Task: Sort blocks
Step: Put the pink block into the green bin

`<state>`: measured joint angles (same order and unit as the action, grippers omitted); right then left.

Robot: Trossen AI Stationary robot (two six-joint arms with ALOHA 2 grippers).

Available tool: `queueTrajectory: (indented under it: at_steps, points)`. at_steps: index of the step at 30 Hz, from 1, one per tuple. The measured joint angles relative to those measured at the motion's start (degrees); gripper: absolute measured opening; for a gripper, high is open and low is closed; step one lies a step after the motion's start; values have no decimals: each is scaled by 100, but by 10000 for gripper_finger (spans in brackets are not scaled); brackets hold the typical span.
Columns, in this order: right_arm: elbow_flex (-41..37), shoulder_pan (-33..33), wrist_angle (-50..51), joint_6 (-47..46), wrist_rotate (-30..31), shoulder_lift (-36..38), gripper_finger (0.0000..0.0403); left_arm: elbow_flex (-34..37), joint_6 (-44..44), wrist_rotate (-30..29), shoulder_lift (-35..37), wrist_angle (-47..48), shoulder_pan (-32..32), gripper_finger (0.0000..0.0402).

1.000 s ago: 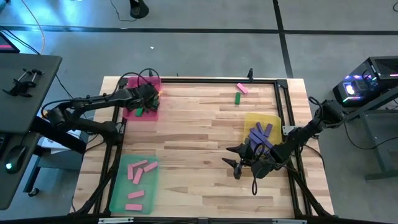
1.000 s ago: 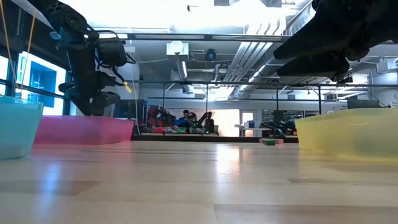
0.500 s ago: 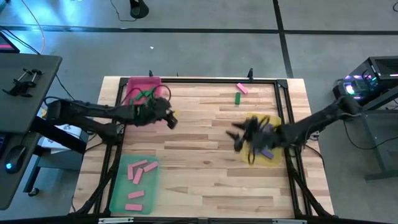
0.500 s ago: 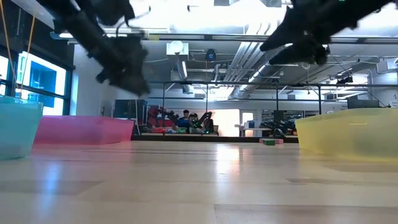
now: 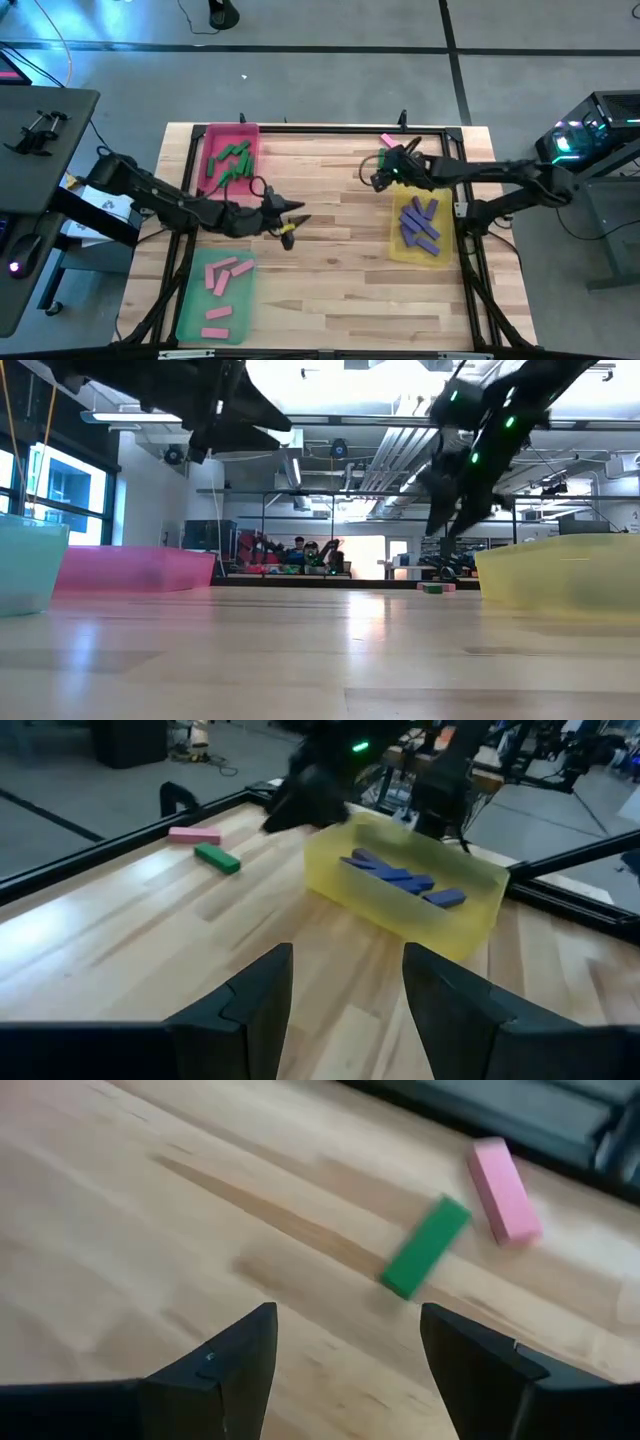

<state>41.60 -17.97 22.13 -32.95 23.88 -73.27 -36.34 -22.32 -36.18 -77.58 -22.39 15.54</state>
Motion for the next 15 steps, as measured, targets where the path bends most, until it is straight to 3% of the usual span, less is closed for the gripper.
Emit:
queueTrajectory:
  at_steps: [9, 15]
  points:
    - [0, -811, -613, 187, -50, -1293, 232, 2, 7, -181, -786, -991, 272, 179]
    - [242, -1438, -829, 640, 65, -1606, 232, 4, -9, -180, -947, -1098, 290, 179]
